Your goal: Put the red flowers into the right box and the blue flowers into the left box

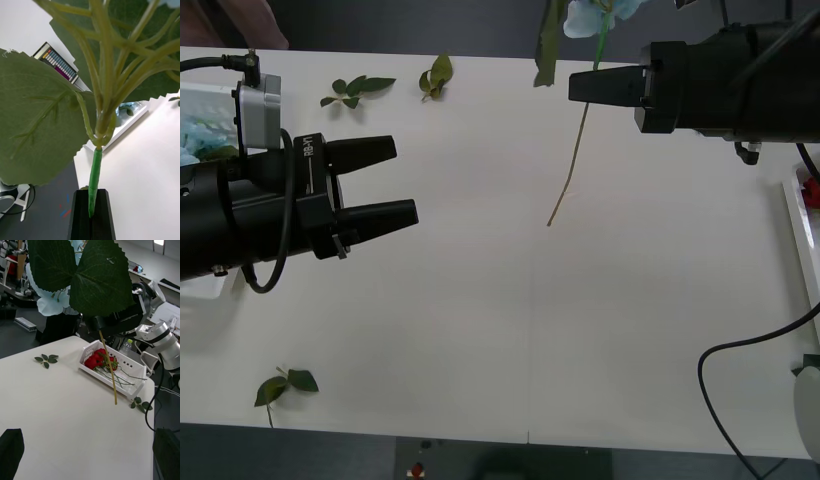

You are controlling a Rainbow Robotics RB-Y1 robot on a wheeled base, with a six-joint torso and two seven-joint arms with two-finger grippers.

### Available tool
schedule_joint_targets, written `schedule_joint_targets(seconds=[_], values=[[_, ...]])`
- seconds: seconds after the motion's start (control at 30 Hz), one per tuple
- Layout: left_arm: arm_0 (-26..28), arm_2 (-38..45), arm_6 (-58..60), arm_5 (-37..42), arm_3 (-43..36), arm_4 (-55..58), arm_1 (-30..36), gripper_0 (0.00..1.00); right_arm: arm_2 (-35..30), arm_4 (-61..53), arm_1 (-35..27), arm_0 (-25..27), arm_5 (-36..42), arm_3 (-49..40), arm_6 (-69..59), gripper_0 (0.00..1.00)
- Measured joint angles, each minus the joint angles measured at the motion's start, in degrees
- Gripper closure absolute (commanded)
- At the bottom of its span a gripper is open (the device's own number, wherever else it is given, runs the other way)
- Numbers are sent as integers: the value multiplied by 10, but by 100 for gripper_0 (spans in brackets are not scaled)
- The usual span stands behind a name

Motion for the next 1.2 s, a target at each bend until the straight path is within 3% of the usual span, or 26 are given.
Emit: schedule_joint_targets(seconds=[0.23,0.77,1.2], values=[[-2,-75,36,-74,0,11,34,0,0,0,27,-12,-18,0,1,100],[-78,-120,227,-77,0,-79,37,0,29,0,33,-13,-43,0,4,100],[-113,-227,312,-172,0,-168,37,1,29,0,33,-13,-43,0,4,100]])
